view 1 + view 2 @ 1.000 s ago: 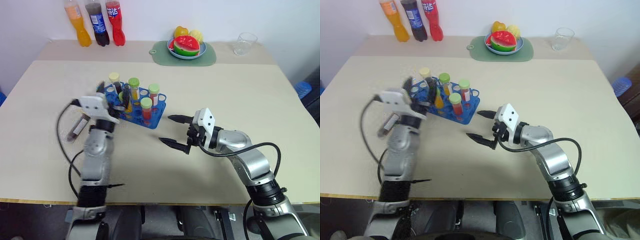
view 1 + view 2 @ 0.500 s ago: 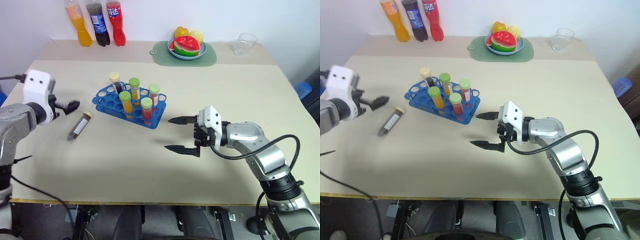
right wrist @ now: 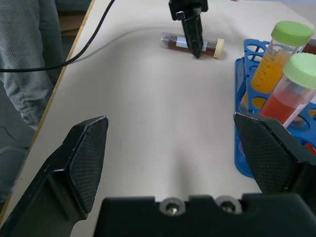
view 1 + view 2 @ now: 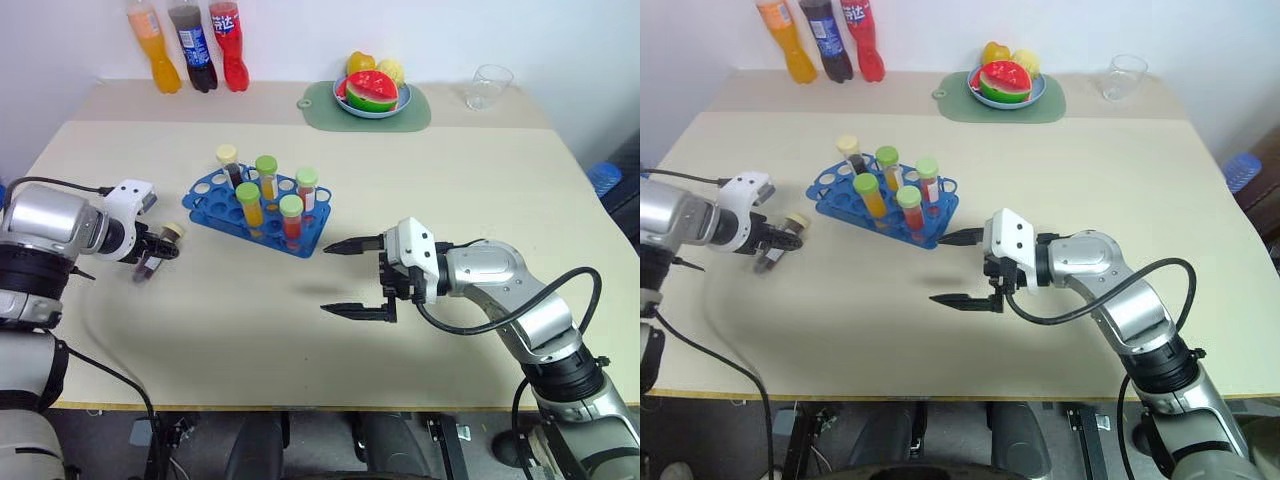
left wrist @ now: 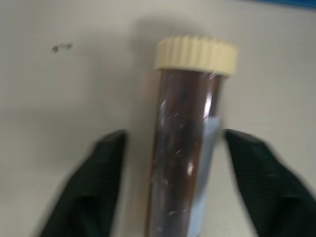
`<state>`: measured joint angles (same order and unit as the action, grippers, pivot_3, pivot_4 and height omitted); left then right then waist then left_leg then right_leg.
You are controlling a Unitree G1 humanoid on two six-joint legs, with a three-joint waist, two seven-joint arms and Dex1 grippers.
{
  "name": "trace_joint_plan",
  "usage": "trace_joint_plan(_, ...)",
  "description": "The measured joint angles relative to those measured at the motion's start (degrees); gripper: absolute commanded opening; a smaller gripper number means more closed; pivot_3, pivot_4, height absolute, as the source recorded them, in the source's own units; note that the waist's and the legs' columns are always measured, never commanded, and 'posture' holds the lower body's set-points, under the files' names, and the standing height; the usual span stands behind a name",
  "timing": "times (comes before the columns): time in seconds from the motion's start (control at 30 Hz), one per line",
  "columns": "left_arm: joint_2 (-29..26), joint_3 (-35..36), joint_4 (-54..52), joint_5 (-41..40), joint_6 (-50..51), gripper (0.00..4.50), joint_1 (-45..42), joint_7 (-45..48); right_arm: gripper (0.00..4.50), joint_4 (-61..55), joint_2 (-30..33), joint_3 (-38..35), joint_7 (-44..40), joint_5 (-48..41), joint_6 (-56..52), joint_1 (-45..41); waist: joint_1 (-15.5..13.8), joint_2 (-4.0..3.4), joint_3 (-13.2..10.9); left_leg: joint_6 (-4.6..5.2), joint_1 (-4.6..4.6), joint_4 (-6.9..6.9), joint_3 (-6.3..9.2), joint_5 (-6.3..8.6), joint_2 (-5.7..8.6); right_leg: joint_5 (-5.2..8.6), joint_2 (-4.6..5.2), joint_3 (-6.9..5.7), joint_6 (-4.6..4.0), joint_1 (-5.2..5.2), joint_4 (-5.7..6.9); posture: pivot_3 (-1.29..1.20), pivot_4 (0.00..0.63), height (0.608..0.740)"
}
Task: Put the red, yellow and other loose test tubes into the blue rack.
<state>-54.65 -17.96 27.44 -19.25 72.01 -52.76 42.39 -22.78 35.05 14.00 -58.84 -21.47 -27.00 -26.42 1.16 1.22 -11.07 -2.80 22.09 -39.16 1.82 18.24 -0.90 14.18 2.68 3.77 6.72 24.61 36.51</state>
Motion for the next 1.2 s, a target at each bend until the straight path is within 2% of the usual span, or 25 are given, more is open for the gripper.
trace_joint_plan(0.03, 0.01, -0.36, 1.04, 0.9, -0.67, 1.0, -0.51, 0.7, 4.5, -0.16, -0.01, 0.12, 0.16, 0.03, -0.16, 0.19, -0.03, 0.0, 0.0, 0.0, 0.0, 0.0, 0.01, 0.0, 0.0, 0.0, 0.0, 0.0, 0.0, 0.0, 0.01, 0.0, 0.15, 0.734)
trace_joint_plan(0.07, 0.02, -0.41, 1.7, 1.41, -1.16, 0.75, -0.66, 1.22, 4.5, -0.29, -0.01, 0.2, 0.29, 0.08, -0.18, 0.36, -0.04, 0.0, 0.0, 0.0, 0.0, -0.01, 0.0, 0.0, 0.0, 0.0, 0.0, 0.0, 0.0, 0.0, 0.01, 0.0, 0.15, 0.734)
trace_joint_plan(0.17, -0.08, 0.05, 2.31, 2.36, -1.72, 0.75, -0.55, 2.34, 4.5, -0.94, 0.0, 0.35, 0.7, 0.32, -0.24, 0.87, 0.02, 0.0, 0.0, 0.0, 0.0, -0.01, 0.01, 0.0, 0.0, 0.0, 0.01, 0.0, 0.0, 0.0, 0.02, 0.0, 0.15, 0.734)
trace_joint_plan(0.3, -0.48, 8.2, 2.04, 3.21, -6.56, 0.75, 3.42, -1.96, 4.5, -1.72, 0.26, 0.32, 1.14, 0.41, -0.25, 1.85, 0.17, 0.01, 0.0, -0.01, 0.09, -0.04, 0.01, -0.01, -0.03, 0.01, 0.01, 0.02, -0.02, 0.19, 0.22, 0.0, 0.15, 0.734)
trace_joint_plan(0.37, 1.46, 16.51, -0.98, 4.69, -14.62, 0.75, 7.43, -10.46, 4.5, -1.66, 0.17, 0.27, 1.61, 0.61, -0.14, 2.02, -0.1, 0.04, 0.01, -0.03, 0.14, -0.12, -0.02, -0.02, -0.01, 0.04, 0.13, 0.03, -0.06, 0.3, 0.45, 0.0, 0.15, 0.734)
trace_joint_plan(0.43, 6.46, 26.48, -5.77, 6.28, -26.74, 0.75, 11.94, -21.77, 4.5, -1.52, -0.32, 0.26, 2.38, 1.09, 0.08, 2.35, -0.48, 0.13, 0.05, -0.11, 0.23, -0.15, -0.03, -0.06, -0.01, 0.03, 0.2, 0.03, -0.06, 0.41, 0.47, 0.0, 0.15, 0.734)
trace_joint_plan(0.53, 7.86, 31.32, -8.17, 7.56, -33.48, 0.75, 13.75, -27.86, 4.5, -1.45, -0.38, 0.31, 2.77, 1.19, 0.46, 2.47, -0.54, 0.18, 0.07, -0.17, 0.31, -0.18, -0.06, -0.1, 0.08, 0.03, 0.22, 0.03, -0.05, 0.47, 0.51, 0.0, 0.15, 0.734)
trace_joint_plan(1.13, 9.07, 32.76, -8.55, 8.64, -35.56, 0.75, 14.37, -29.46, 4.5, -1.36, -0.38, 0.31, 2.96, 1.21, 1.02, 2.54, -0.15, 0.18, 0.07, -0.17, 0.28, -0.18, -0.04, -0.1, 0.06, 0.03, 0.12, 0.02, -0.05, 0.47, 0.59, 0.0, 0.15, 0.734)
trace_joint_plan(1.17, 12.25, 34.27, -11.66, 8.71, -38.72, 0.75, 16.73, -30.99, 4.5, -1.1, -1.24, 0.14, 3.66, 1.24, 1.37, 3.07, -0.12, 0.08, 0.16, -0.16, 0.27, -0.11, -0.03, -0.1, 0.06, 0.02, 0.12, 0.02, -0.05, 0.41, 0.58, 0.0, 0.15, 0.734)
trace_joint_plan(1.2, 18.37, 35.13, -17.47, 8.57, -45.11, 0.75, 20.04, -32.91, 4.5, 0.09, -2.46, -0.4, 4.94, 1.58, 1.89, 4.36, -0.35, -0.03, 0.35, -0.14, 0.14, -0.1, -0.05, -0.08, 0.08, 0.02, 0.25, 0.01, -0.05, 0.27, 0.61, 0.0, 0.15, 0.734)
